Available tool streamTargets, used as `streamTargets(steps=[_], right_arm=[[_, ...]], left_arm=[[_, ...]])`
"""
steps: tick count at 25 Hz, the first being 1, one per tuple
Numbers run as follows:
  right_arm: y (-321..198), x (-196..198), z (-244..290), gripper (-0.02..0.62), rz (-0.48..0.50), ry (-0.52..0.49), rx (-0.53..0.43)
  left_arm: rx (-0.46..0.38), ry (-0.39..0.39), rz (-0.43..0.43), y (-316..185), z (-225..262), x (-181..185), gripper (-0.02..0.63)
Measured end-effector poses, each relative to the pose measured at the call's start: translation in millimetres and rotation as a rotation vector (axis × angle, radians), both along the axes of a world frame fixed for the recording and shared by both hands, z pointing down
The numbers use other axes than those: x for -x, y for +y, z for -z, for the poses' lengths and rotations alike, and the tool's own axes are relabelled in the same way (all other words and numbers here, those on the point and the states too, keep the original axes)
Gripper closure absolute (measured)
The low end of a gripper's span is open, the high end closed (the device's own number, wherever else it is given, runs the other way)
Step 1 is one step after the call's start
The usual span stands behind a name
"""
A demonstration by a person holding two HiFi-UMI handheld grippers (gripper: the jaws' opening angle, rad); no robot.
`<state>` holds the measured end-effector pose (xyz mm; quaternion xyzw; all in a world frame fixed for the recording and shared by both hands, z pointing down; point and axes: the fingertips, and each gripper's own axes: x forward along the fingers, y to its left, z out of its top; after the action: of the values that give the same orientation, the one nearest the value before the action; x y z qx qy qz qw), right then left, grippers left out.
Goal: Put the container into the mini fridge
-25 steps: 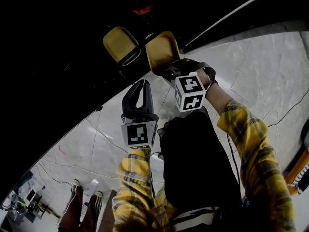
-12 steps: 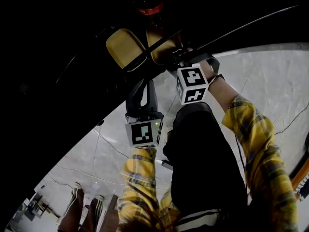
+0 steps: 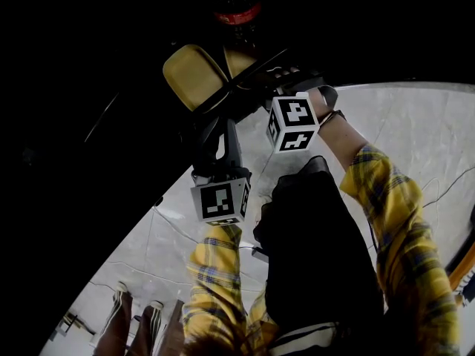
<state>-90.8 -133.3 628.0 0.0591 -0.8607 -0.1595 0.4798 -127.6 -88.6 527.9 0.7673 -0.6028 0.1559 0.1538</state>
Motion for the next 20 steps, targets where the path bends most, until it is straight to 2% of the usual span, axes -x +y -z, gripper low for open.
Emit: streamTargets(steps=[12, 20], right_arm=[[3, -19, 12, 0.548, -0.111, -0.043, 0.013], [19, -33, 42, 0.548, -0.199, -0.079, 0.013]], left_arm=[[0.021, 0.005, -0.014, -3, 1, -6, 0.586], [0.047, 0.003, -0.031, 4, 18, -12, 0.586]])
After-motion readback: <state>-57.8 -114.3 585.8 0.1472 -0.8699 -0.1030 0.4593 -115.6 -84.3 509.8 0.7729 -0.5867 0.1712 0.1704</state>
